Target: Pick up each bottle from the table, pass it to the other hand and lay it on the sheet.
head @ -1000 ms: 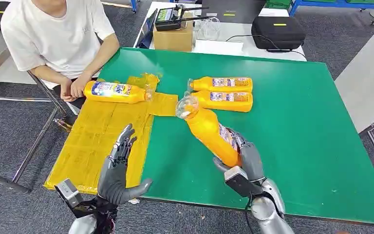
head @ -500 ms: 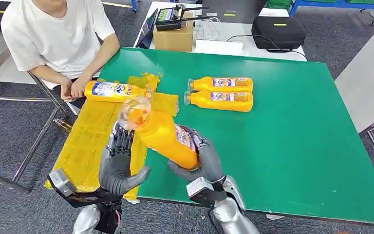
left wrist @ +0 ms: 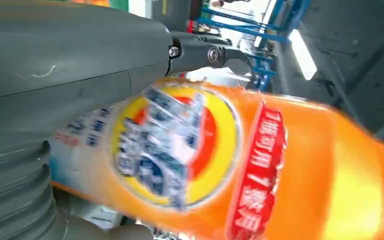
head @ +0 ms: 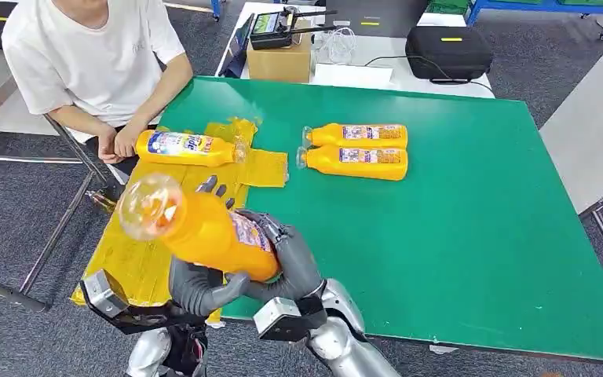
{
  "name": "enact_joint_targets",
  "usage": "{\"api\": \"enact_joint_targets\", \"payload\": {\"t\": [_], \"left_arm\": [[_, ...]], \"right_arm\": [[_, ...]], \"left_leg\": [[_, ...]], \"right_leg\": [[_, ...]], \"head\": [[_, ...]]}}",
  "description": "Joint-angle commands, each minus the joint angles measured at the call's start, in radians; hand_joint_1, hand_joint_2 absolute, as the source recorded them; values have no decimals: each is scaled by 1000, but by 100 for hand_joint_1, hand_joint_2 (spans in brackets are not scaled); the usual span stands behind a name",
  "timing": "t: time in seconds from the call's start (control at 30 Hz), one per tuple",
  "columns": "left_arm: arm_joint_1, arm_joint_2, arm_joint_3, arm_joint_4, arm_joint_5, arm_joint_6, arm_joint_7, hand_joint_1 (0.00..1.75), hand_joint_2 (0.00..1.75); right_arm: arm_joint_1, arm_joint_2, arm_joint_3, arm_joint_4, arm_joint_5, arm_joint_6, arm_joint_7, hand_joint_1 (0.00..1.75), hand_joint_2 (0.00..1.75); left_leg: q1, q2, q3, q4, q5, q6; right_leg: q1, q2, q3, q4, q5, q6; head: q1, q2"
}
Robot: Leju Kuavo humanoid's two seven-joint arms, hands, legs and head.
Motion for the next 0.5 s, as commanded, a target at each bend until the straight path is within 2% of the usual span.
{"api": "enact_joint_targets", "payload": {"t": [0.03, 0.1, 0.13, 0.17, 0.2, 0.27, 0.3, 0.4, 0.5], "left_arm": [[-30, 29, 7, 32, 7, -25, 12, 0, 175], [-44, 15, 30, 62, 44, -29, 38, 7, 175], [-48, 5, 45, 75, 89, -38, 66, 61, 175], [-53, 1, 50, 82, 105, -39, 77, 175, 175], [-55, -1, 54, 84, 107, -38, 76, 175, 175], [-55, -3, 54, 88, 112, -39, 81, 175, 175], [-55, -2, 52, 88, 113, -40, 86, 175, 175], [-58, 5, 40, 97, 87, -17, 104, 175, 175], [-60, 4, 38, 110, 91, -4, 124, 175, 175]], "right_arm": [[-109, -24, 112, 170, 69, 26, 67, 175, 175], [-106, -33, 126, 169, 82, 34, 72, 175, 175], [-106, -39, 138, 170, 105, 22, 81, 166, 175], [-102, -40, 140, 172, 113, 11, 84, 99, 175], [-90, -37, 133, 168, 115, -10, 86, 0, 175], [-78, -31, 129, 164, 124, -33, 89, 0, 175], [-79, -33, 133, 163, 139, -50, 96, 0, 0], [-83, -37, 137, 161, 166, -81, 106, 0, 0], [-85, -39, 134, 147, 196, -134, 118, 0, 0]], "left_leg": [[0, 1, 4, -3, 1, 3], [0, -1, 3, -2, 1, 3], [1, -2, 4, -4, 1, 3], [0, -2, 3, -3, 1, 3], [0, -3, 4, -4, 1, 3], [0, -3, 3, -3, 1, 3], [1, -4, 4, -4, 1, 4], [0, -2, 2, -2, 0, 2], [0, -3, 4, -4, 1, 4]], "right_leg": [[1, 1, 3, -3, 1, -5], [1, -1, 3, -2, 0, -4], [2, -1, 4, -4, 0, -6], [1, -1, 4, -3, 0, -4], [2, -2, 5, -4, 0, -5], [1, -3, 4, -3, 0, -4], [2, -3, 5, -4, 0, -5], [0, -2, 2, -2, 0, -3], [2, -2, 4, -4, 0, -6]], "head": [[0, 0], [0, 0], [-1, 0], [0, 0], [-1, 0], [0, 0], [0, 0], [-1, 0], [0, 0]]}}
